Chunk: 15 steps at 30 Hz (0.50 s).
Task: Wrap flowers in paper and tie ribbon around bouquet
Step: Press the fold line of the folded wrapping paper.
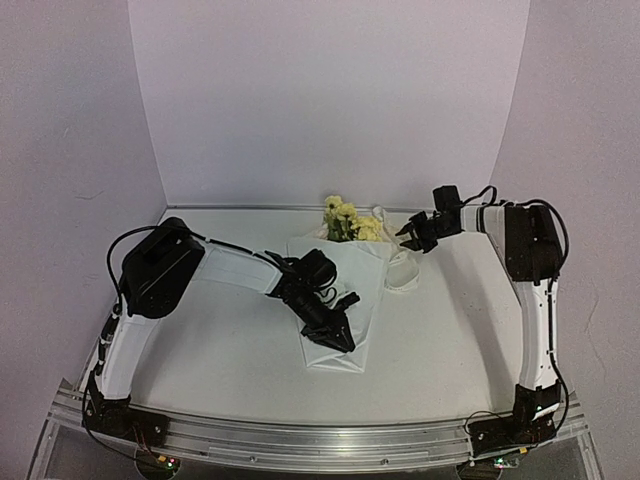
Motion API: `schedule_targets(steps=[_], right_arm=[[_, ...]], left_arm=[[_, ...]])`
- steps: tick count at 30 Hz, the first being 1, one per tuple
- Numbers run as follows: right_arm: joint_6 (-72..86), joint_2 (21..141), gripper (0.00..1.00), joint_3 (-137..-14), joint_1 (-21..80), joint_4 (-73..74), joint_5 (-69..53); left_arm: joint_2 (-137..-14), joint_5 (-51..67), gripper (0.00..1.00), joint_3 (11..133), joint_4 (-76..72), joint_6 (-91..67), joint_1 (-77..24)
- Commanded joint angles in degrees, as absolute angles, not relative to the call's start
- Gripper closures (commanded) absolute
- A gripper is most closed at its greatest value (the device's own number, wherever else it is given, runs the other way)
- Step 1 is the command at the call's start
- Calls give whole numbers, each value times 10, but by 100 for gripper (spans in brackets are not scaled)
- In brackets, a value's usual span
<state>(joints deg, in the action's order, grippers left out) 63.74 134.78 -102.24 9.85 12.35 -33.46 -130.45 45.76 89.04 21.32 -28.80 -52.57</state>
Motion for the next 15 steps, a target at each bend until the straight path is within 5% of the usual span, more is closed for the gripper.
schedule_targets(steps=[1, 7, 15], right_arm=[[500, 1222, 64, -996, 95, 300, -315], [418, 1091, 45, -844, 97, 377, -261], [412, 1105, 34, -803, 133, 387, -242]], left_arm=[[-1290, 385, 78, 924, 263, -286, -525], [-1250, 372, 70, 967, 255, -296, -524], [-1194, 336, 65, 960, 254, -302, -511]])
